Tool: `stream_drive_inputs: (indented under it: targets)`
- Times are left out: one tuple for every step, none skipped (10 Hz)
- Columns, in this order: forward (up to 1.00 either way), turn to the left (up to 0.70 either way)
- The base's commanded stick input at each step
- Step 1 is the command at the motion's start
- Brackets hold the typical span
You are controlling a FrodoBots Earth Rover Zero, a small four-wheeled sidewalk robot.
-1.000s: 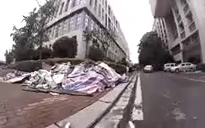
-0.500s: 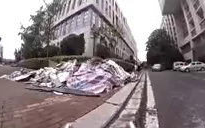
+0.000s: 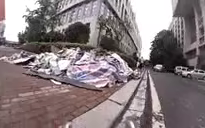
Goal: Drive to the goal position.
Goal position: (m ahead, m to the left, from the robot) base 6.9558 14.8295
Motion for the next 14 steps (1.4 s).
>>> stream_drive_inputs:
  targets:
    - [0.0, 0.45]
    - [0.0, 0.45]
    - [0.0, 0.45]
    - [0.0, 0.45]
    - [0.0, 0.45]
    - [0.0, 0.45]
    - [0.0, 0.45]
    - [0.0, 0.45]
    - [0.0, 0.45]
    - [0.0, 0.45]
    - [0.0, 0.45]
    - [0.0, 0.45]
    - [0.0, 0.45]
    - [0.0, 0.45]
